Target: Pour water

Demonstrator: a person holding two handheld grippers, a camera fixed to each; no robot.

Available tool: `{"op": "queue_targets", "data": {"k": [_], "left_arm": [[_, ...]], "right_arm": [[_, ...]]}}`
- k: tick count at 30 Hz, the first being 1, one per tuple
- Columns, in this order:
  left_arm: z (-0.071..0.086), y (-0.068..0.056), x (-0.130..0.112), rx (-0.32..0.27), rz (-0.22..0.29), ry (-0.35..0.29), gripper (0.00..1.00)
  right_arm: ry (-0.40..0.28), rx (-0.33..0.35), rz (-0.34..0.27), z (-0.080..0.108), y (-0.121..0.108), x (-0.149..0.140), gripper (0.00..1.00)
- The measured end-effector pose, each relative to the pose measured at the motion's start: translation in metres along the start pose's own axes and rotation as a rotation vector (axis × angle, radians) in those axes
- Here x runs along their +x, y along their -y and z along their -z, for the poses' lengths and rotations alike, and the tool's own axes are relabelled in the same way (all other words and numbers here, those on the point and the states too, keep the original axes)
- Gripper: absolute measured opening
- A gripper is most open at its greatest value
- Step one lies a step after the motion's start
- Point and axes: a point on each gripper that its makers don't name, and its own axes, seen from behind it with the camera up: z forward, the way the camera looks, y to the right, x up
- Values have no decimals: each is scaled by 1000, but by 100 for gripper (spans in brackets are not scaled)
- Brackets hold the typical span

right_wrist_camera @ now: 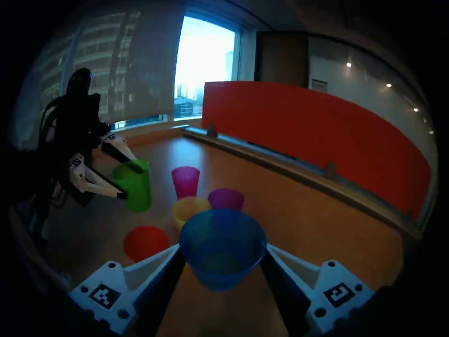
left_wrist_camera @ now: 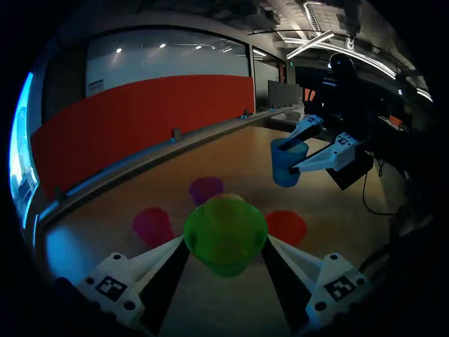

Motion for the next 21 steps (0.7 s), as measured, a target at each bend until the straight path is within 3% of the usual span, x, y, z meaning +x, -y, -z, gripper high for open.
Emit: {"op": "queue_targets", "data": {"k": [11, 21], "left_arm": [[36, 5, 56, 44, 12, -133, 85], [58, 3, 89, 61, 4, -214, 85]], "right_arm": [[-94, -17, 9, 34, 1, 57, 89], [-187, -12, -4, 52, 7, 97, 89]]}}
